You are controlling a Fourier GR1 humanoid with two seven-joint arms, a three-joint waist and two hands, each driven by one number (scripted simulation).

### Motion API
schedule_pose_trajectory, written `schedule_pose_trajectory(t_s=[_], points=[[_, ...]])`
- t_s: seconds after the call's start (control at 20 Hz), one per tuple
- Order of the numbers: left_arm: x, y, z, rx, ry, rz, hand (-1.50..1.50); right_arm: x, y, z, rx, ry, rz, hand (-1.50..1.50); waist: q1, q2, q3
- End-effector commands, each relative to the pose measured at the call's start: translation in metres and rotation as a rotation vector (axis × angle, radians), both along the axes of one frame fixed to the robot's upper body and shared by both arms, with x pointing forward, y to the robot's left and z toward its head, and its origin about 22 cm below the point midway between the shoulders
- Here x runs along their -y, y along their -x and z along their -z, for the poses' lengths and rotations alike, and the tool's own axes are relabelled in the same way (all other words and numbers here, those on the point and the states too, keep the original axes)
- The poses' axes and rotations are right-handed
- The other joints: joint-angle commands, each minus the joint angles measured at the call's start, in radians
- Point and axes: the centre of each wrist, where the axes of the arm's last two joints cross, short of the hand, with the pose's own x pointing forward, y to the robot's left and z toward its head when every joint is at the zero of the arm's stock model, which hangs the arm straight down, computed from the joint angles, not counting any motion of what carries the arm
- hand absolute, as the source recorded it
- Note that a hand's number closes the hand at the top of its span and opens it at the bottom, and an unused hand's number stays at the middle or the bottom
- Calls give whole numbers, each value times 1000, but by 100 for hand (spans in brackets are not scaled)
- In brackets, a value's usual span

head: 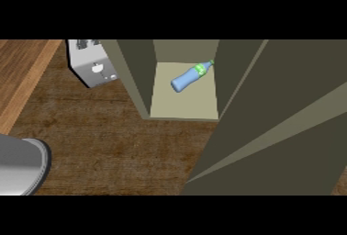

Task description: Pick up the bottled water, place it into the cabinet and close the cabinet

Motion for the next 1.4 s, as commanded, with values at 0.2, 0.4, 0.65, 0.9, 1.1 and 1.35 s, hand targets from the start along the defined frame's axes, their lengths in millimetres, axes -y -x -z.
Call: schedule_pose_trajectory(t_s=[0.2,0.4,0.65,0.9,1.1,1.35], points=[[-21,34,2,-12,4,-19,150,-57,-37,-33,-20,-86,17,150,-4,6,1],[-49,32,-10,-1,6,-36,150,-50,-84,-46,-43,-90,36,150,-6,10,3],[-61,47,-7,5,5,-45,150,-65,-134,-47,-54,-54,91,150,-3,12,3],[-76,59,-22,13,-7,-40,150,-64,-181,-39,-76,-31,98,150,2,12,3],[-83,67,3,11,-10,-40,150,-63,-214,-7,-96,2,125,150,4,14,3],[-84,64,-2,-10,18,-26,150,-68,-245,-12,-131,19,132,150,1,13,3]])
